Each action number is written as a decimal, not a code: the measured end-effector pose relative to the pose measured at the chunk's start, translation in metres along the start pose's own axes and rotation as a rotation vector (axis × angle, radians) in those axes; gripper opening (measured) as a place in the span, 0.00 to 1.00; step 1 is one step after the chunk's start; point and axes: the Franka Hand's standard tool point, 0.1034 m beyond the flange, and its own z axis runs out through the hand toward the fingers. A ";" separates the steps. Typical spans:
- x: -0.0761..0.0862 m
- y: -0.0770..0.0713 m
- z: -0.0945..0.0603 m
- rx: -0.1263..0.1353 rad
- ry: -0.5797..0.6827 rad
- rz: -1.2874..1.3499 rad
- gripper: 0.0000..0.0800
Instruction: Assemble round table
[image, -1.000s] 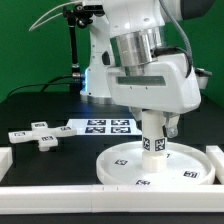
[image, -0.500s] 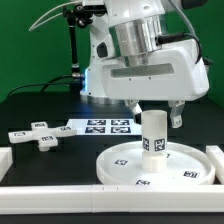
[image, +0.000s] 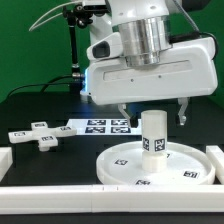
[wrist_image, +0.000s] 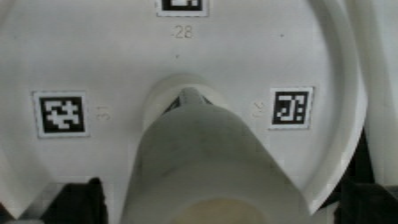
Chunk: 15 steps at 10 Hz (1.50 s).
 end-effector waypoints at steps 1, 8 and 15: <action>-0.001 0.000 0.001 -0.010 -0.002 -0.100 0.81; 0.002 0.004 0.003 -0.039 0.007 -0.751 0.81; -0.002 -0.004 0.006 -0.115 -0.032 -1.420 0.81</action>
Offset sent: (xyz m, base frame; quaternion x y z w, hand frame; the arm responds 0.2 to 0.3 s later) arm 0.0000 0.0000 0.0000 0.0000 0.0000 -0.1938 0.9810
